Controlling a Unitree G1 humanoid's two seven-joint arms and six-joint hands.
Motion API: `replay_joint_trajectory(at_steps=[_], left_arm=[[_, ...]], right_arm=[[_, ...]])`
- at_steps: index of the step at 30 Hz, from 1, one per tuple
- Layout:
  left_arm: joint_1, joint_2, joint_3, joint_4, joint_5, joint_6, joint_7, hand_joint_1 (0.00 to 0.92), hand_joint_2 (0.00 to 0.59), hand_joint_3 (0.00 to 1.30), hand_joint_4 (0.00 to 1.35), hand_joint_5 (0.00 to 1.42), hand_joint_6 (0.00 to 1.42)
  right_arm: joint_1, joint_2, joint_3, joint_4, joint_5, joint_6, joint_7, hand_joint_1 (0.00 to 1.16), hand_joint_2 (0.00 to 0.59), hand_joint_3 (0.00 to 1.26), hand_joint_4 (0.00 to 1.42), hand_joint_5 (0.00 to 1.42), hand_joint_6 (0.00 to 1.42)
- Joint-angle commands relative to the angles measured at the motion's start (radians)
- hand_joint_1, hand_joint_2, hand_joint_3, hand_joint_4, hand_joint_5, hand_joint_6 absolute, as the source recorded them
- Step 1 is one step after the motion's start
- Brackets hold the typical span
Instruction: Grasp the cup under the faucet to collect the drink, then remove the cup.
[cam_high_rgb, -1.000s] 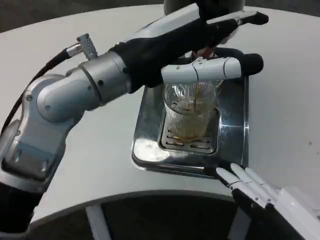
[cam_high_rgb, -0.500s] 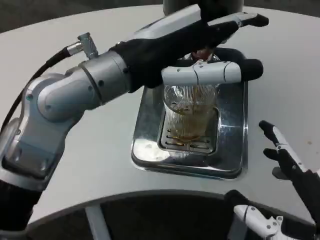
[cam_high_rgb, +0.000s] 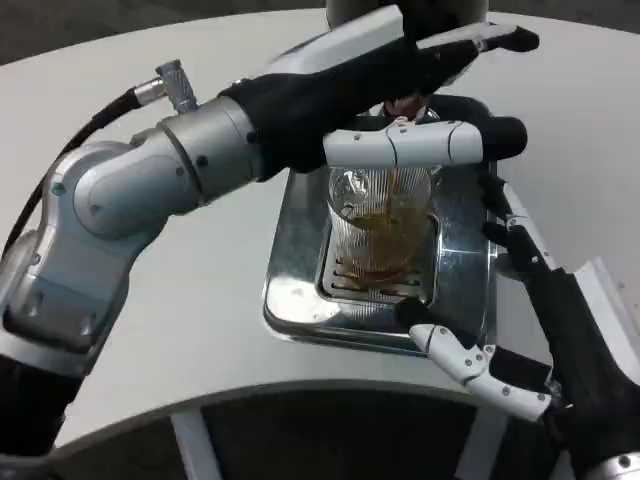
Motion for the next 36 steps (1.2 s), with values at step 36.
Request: replay_joint_trajectory(at_steps=[36], left_arm=[[-0.019, 0.023, 0.016, 0.104, 0.007, -0.027, -0.077, 0.000, 0.084, 0.10, 0.00, 0.00, 0.09]], right_arm=[[-0.300, -0.046, 0.032, 0.440, 0.111, -0.104, -0.278, 0.70, 0.231, 0.09, 0.11, 0.18, 0.21]])
